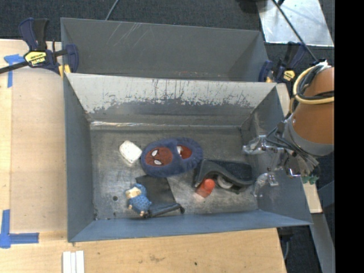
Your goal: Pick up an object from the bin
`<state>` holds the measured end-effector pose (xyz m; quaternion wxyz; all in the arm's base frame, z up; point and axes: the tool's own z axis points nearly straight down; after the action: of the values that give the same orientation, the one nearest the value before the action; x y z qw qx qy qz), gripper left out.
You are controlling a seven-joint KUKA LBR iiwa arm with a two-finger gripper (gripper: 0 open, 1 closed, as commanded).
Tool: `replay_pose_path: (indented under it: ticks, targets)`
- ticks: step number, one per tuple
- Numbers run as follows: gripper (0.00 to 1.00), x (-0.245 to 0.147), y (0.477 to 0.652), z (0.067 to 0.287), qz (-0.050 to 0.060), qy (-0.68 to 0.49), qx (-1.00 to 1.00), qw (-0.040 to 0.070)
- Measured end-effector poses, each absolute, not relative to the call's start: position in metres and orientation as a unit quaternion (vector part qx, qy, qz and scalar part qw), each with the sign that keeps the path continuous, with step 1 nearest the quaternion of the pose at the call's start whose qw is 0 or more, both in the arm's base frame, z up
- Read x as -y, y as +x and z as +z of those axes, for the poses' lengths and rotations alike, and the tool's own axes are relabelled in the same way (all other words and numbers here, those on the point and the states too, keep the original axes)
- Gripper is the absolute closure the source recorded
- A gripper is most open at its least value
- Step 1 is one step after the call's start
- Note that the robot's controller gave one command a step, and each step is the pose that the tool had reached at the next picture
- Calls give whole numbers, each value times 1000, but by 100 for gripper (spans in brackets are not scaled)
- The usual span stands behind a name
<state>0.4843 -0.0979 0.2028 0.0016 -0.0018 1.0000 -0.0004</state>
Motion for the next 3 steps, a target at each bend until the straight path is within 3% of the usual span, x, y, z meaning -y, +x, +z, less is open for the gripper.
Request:
replay_pose_path:
  ticks: [1,2,3]
  targets:
    - [0,94,493,108,-1,-83,-996,7]
    - [0,103,519,84,0,-158,-987,0]
    - [100,103,519,85,0,-157,-988,0]
